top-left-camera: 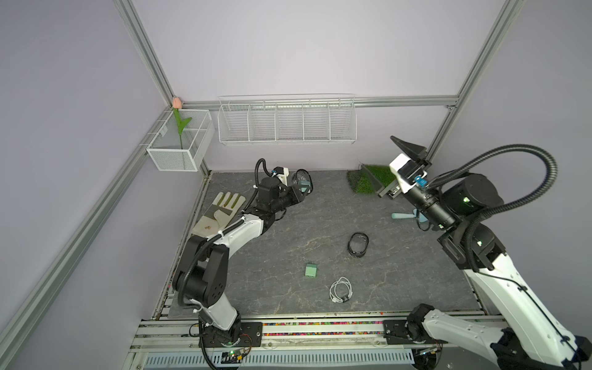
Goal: Pack away charging kits
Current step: Place the storage bag at the center of the board.
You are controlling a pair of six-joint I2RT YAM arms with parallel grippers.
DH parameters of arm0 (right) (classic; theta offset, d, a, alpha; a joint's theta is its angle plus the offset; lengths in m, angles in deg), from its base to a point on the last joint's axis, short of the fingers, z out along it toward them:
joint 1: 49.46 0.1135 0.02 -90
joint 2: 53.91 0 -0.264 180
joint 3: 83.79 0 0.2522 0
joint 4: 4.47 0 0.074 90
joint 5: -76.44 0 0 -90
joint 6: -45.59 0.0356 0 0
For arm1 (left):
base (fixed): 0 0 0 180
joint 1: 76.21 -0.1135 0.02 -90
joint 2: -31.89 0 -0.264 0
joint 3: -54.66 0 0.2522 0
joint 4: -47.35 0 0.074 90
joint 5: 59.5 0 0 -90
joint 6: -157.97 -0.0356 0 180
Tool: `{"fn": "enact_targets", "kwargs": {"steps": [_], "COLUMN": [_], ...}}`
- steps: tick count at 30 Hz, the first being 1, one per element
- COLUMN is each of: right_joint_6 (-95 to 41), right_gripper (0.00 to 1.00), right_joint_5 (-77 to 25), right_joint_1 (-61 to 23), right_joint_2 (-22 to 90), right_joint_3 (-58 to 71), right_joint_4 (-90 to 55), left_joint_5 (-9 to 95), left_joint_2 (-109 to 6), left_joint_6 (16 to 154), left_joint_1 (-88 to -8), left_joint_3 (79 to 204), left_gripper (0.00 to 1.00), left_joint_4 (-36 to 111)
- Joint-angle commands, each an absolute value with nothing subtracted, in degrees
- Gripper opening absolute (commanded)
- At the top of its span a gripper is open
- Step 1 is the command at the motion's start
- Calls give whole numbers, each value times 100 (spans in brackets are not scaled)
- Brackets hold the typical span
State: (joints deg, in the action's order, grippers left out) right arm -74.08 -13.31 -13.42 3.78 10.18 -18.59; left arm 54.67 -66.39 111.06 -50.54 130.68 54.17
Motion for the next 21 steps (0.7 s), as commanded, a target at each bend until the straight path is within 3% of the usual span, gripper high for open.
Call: {"fn": "enact_targets", "kwargs": {"steps": [1, 9, 16, 21], "right_joint_6": [-5083, -2926, -1623, -1205], "right_gripper": [89, 89, 89, 89], "right_joint_5": [-445, 640, 1337, 1713], "right_joint_1": [-1364, -1365, -1354, -1352], "right_joint_2": [-154, -1532, -1914, -2643], "right_joint_3": [295, -1289, -1381, -1686], "right_joint_4": [-1863, -3196, -5100, -5655], "left_joint_5": [6062, 6169, 5704, 5584], "left_joint_2": [-7378, -7913, -7927, -7933], "left_joint_6": [12052, 11980, 11962, 11662], "left_joint_1": [-5084, -5099, -5107, -5116], "left_joint_3": [13215, 12735, 11954, 11801], "left_gripper": [0, 2, 26, 46], "left_joint_4": [6561, 6774, 6981, 6584]}}
